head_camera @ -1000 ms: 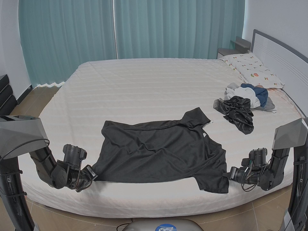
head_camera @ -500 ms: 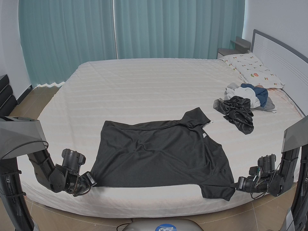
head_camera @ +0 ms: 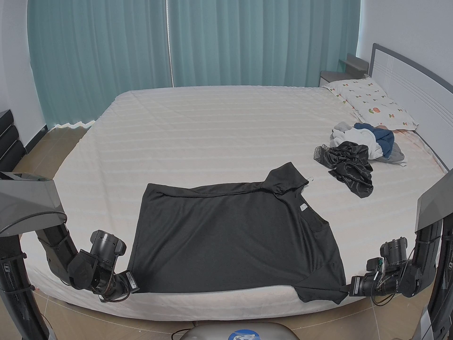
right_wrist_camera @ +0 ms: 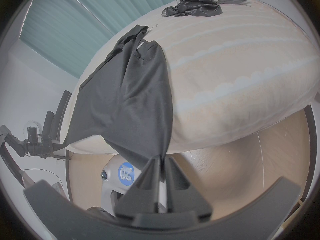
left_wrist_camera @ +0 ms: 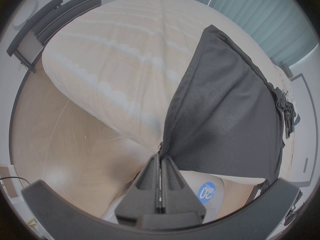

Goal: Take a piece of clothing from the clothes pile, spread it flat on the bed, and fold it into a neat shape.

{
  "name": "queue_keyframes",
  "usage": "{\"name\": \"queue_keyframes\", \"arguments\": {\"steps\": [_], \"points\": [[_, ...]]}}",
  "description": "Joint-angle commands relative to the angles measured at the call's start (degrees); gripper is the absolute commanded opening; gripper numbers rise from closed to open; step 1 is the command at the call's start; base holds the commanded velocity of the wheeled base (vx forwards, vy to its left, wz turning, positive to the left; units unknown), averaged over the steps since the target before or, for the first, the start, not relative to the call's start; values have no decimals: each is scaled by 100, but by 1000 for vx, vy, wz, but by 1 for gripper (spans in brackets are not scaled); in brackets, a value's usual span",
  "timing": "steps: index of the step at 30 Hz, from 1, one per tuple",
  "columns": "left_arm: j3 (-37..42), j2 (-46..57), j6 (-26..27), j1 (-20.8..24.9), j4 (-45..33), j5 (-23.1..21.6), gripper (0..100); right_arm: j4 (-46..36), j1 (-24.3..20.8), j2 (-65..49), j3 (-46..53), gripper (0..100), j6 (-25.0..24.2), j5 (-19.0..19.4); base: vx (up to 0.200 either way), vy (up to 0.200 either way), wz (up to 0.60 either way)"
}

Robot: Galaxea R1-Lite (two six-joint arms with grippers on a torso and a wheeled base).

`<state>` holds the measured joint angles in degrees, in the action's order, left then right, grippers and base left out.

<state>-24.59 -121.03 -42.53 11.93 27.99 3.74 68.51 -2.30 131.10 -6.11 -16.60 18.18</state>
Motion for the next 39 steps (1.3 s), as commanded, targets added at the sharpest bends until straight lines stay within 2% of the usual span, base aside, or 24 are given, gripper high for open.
{"name": "queue_keyframes", "arguments": {"steps": [1,2,3,7,12,13,14,16,26,30,34,39], "points": [[-28,9,-9,28,49,4,0,22,-60,179,-163,100,-1,-42,0,0,0],[-37,9,-27,28,57,-23,0,31,-68,206,-224,100,-1,-77,0,0,0],[-55,35,-36,28,57,-40,100,31,-68,206,-251,100,-10,-104,0,0,0],[-90,79,-62,19,66,-58,100,66,-33,30,-286,100,-80,-51,0,0,0],[-266,431,-71,-174,49,-67,100,233,55,-744,-558,100,-853,116,0,0,0],[-266,457,-71,-174,49,-67,100,233,55,-770,-593,100,-888,116,0,0,0],[-310,739,-71,-218,49,-67,100,180,-16,-928,-875,100,-1266,90,0,0,0],[-354,879,-80,-218,49,-75,100,180,-139,-972,-1033,100,-1469,46,0,0,0],[-415,879,-150,-297,57,-67,100,136,-446,-823,-1270,100,-1574,54,0,0,0],[-503,826,-168,-446,49,-75,100,136,-508,-805,-1411,100,-1627,54,0,200,0],[-582,774,-168,-578,40,-146,100,127,-613,-858,-1525,100,-2066,37,0,200,0],[-582,783,-168,-657,40,-383,100,127,-649,-840,-1587,100,-2110,37,0,160,0]]}}
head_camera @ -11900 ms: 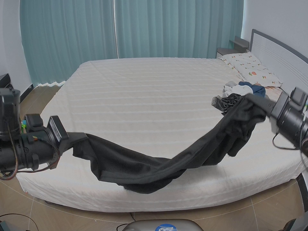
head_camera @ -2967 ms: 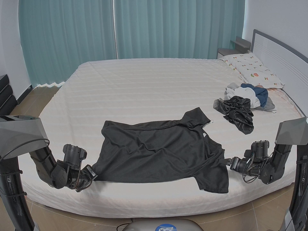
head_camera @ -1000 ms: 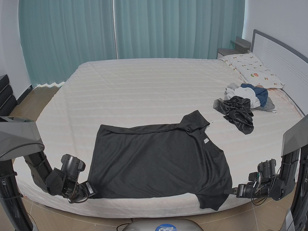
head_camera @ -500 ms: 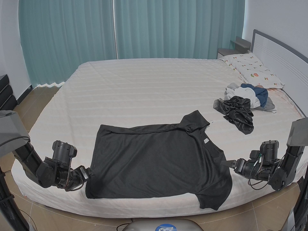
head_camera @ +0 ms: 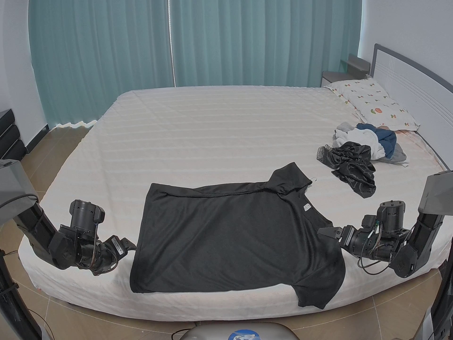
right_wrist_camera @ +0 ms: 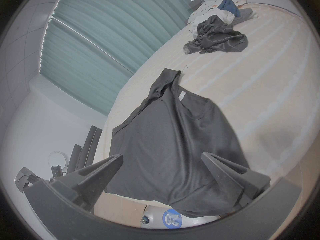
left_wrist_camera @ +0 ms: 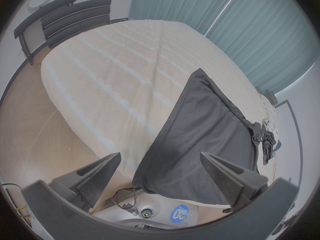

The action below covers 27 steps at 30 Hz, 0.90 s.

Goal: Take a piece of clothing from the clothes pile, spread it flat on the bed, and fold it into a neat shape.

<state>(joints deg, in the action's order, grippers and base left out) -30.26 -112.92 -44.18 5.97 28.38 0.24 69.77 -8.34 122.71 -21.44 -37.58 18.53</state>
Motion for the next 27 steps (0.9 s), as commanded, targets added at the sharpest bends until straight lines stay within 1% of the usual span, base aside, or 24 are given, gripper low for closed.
{"name": "queue_keyframes", "arguments": {"steps": [1,8,10,11,12,13,15,17,20,21,23,24,25,26,27], "points": [[-15,-37,-3,-61,1,-42,100,2,-63,-2,-79,100,-12,2,0,0,0],[-42,-28,-56,-70,10,-112,100,2,-98,-107,-97,100,-21,-7,0,0,0],[-200,-37,-390,-79,-25,-103,100,2,-98,-107,-114,100,-21,-7,0,0,0],[-305,-37,-645,-79,-61,-86,100,2,-107,-98,-150,100,-30,-7,0,0,0],[-349,-37,-750,-79,-61,-95,100,2,-133,-89,-158,100,-39,-7,0,0,0],[-376,-19,-838,-88,-69,-130,100,2,-159,-81,-185,100,-65,-7,200,0,0],[-376,-19,-838,-96,-78,-130,100,2,-168,-72,-194,100,-74,-7,200,0,0],[-358,-19,-838,-88,-105,-200,100,-7,-230,-63,-369,100,-302,-95,200,0,0],[-367,-19,-856,-70,-105,-297,100,-68,-291,-19,-492,100,-390,-209,200,0,0],[-384,-19,-873,-70,-105,-429,100,-192,-309,69,-677,100,-416,-289,200,0,0],[-393,-28,-882,-52,-105,-499,100,-297,-300,122,-888,100,-460,-289,200,0,0],[-393,-28,-882,-52,-105,-499,100,-297,-300,122,-888,100,-460,-289,0,0,0],[-402,-37,-891,-35,-96,-499,100,-438,-282,236,-1231,100,-610,-306,0,0,0],[-402,-37,-891,-26,-96,-499,100,-446,-282,245,-1257,100,-619,-306,0,0,0],[-420,-37,-987,-17,-96,-499,100,-684,-265,341,-1688,100,-821,-341,0,0,0]]}}
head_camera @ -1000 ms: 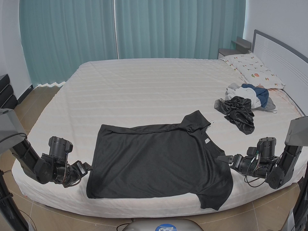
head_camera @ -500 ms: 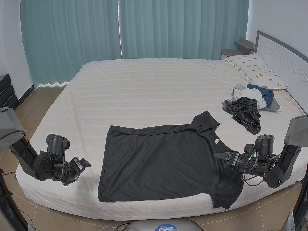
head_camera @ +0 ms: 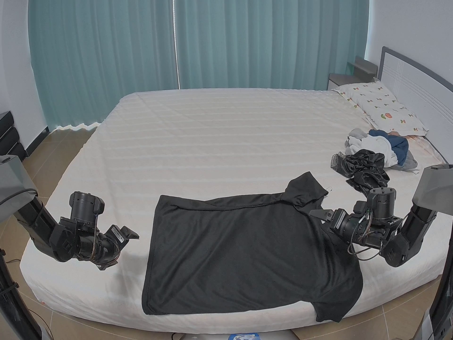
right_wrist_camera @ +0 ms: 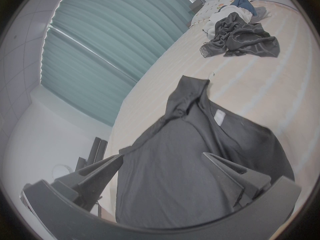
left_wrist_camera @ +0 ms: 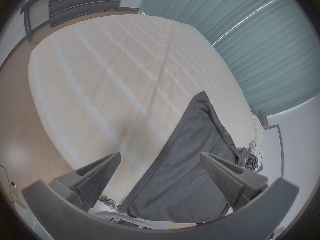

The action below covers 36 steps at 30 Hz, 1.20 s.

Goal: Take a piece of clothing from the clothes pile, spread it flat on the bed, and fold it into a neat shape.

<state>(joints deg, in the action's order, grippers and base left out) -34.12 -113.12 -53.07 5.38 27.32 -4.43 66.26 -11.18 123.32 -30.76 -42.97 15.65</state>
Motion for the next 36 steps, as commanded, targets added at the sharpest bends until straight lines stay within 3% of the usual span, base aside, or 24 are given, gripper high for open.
{"name": "queue_keyframes", "arguments": {"steps": [1,12,25,36], "points": [[-60,-26,-143,42,10,-32,100,-464,19,333,-941,100,-352,-89,0,0,0],[-77,-176,-231,69,28,-41,100,-2046,-42,1616,-3314,100,-466,-959,0,0,0],[-112,-290,-301,86,63,-41,100,-2600,10,2117,-4228,100,-458,-1003,0,0,0],[-121,-404,-354,78,72,-32,100,-2838,-7,2715,-5810,100,-466,-985,0,0,0]]}}
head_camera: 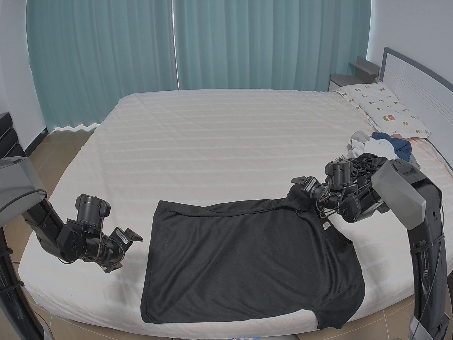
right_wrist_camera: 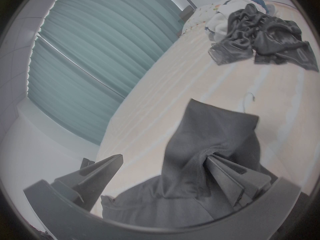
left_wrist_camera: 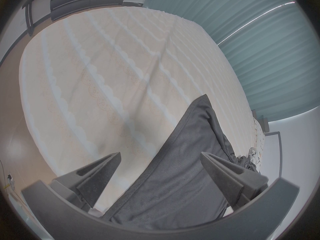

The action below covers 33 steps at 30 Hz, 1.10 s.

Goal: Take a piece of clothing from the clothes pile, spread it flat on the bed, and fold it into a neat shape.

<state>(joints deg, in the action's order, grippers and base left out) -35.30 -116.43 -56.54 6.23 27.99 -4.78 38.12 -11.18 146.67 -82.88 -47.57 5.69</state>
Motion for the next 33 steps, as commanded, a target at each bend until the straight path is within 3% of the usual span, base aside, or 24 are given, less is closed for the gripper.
{"name": "queue_keyframes", "arguments": {"steps": [1,6,10,15,22,33], "points": [[-3,-55,-6,-34,5,12,100,169,72,626,-1415,100,-33,2,0,0,0],[-3,-55,-15,-52,14,21,100,117,283,1040,-2584,100,-227,-42,0,0,0],[-12,-73,-41,-60,14,21,100,169,318,1163,-3067,100,-218,-297,0,0,0],[-38,-73,-94,-60,14,21,100,82,309,1356,-3171,100,-121,-534,0,0,0],[-38,-73,-103,-52,14,21,100,231,257,1523,-3171,100,529,-666,0,0,0],[-38,-73,-103,-16,22,12,100,776,-25,1400,-3171,100,687,-851,0,0,0]]}}
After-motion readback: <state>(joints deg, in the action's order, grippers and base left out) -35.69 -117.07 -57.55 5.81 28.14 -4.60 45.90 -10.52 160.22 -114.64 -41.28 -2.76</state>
